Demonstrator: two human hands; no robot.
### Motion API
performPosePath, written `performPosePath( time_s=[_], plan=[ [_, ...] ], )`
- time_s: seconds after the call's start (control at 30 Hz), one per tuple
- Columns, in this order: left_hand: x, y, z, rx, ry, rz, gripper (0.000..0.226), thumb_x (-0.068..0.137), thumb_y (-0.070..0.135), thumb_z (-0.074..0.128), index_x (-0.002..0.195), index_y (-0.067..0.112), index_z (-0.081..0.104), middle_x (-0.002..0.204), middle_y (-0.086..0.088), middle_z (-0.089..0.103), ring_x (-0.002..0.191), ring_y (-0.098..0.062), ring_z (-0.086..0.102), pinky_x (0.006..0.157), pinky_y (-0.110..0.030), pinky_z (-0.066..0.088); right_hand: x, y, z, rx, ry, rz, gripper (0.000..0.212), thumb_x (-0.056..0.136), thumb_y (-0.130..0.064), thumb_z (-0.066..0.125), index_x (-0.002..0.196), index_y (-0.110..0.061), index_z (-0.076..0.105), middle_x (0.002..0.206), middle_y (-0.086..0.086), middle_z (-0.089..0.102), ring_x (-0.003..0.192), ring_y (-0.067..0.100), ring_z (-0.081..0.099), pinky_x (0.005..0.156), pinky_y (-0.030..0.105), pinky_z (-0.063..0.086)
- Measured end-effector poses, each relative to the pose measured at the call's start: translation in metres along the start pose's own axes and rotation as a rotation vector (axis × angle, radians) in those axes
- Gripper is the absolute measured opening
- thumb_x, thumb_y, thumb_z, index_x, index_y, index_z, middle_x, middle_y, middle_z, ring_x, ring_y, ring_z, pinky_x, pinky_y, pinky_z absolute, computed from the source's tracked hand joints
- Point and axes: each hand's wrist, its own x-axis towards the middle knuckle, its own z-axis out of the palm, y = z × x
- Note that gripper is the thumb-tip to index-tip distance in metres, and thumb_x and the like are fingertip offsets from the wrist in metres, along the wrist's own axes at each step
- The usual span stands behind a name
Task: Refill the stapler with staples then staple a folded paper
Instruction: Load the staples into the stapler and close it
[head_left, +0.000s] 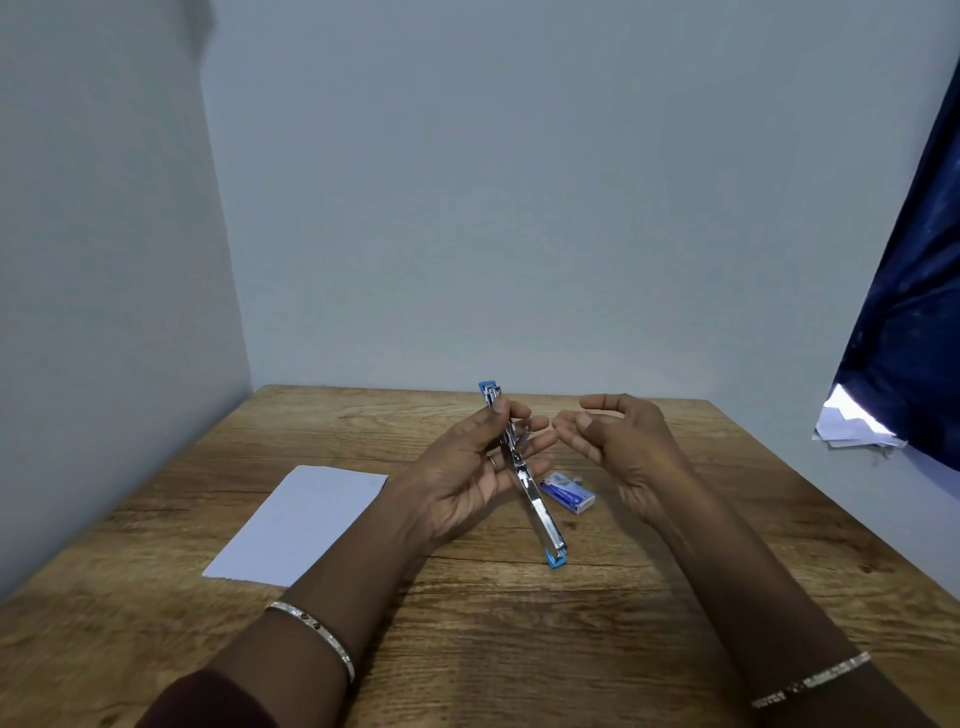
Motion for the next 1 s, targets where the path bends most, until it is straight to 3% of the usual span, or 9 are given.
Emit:
performPosePath(
  time_s=[0.13,0.33,0.43,0.53,0.67,0.87,1.0],
  plan=[
    [-0.001,0.001,0.000,0.032,-0.020,0.014,0.025,0.086,0.030,0.069,0.092,0.008,0.077,0.119,-0.022,0.071,0.123,-0.036,0.064,0.097,-0.054,0.054,-0.002,0.001,-0.001,-0.085,0.001,-0.101,0.009,0.095,0.005,0.062,0.099,0.001,0.056,0.098,0.029,0.072,0.086,0.030,0.077,0.072,0.032,0.065],
    [0.000,0.001,0.001,0.055,0.069,0.013,0.032,0.083,0.031,0.070,0.098,0.003,0.075,0.111,-0.024,0.074,0.105,-0.034,0.074,0.086,-0.050,0.061,-0.006,-0.008,-0.002,-0.466,-0.017,-0.512,0.014,0.073,-0.012,0.089,0.083,-0.011,0.080,0.064,0.008,0.075,0.061,0.018,0.074,0.059,0.023,0.060],
    [0.003,-0.001,0.001,0.037,0.123,-0.007,0.035,0.089,0.031,0.066,0.105,0.000,0.072,0.103,-0.024,0.075,0.100,-0.034,0.075,0.087,-0.051,0.060,-0.006,-0.007,0.000,-0.572,-0.062,-0.656,0.015,0.074,-0.011,0.088,0.089,-0.012,0.083,0.066,-0.003,0.077,0.061,0.007,0.073,0.063,0.017,0.057],
    [0.004,-0.003,0.000,0.045,0.137,-0.042,0.035,0.099,0.029,0.058,0.109,-0.002,0.070,0.100,-0.023,0.076,0.097,-0.033,0.076,0.084,-0.051,0.061,-0.007,-0.002,0.003,-0.726,-0.107,-0.759,0.016,0.080,-0.008,0.083,0.096,-0.011,0.083,0.082,-0.003,0.080,0.075,0.000,0.074,0.073,0.011,0.055],
    [0.005,-0.003,-0.001,0.036,0.154,-0.103,0.036,0.100,0.029,0.057,0.107,-0.004,0.070,0.102,-0.026,0.076,0.094,-0.031,0.077,0.074,-0.048,0.065,-0.006,0.001,0.003,-0.811,-0.159,-0.802,0.017,0.085,-0.004,0.078,0.100,-0.011,0.082,0.088,-0.001,0.080,0.081,-0.001,0.071,0.072,0.005,0.048],
    [0.007,-0.006,0.002,0.026,0.234,-0.195,0.038,0.102,0.031,0.053,0.103,-0.006,0.066,0.103,-0.027,0.075,0.100,-0.037,0.073,0.095,-0.057,0.054,-0.008,0.008,0.006,-0.919,-0.242,-0.808,0.015,0.084,-0.006,0.078,0.098,-0.012,0.082,0.085,-0.001,0.079,0.075,0.002,0.071,0.072,0.013,0.054],
    [0.006,-0.004,0.002,0.001,0.259,-0.223,0.037,0.106,0.027,0.047,0.111,-0.006,0.064,0.111,-0.026,0.073,0.097,-0.035,0.074,0.088,-0.057,0.057,-0.007,0.010,0.005,-0.978,-0.266,-0.824,0.016,0.083,-0.007,0.079,0.097,-0.013,0.082,0.083,-0.001,0.079,0.072,0.004,0.070,0.069,0.008,0.052]
  ],
)
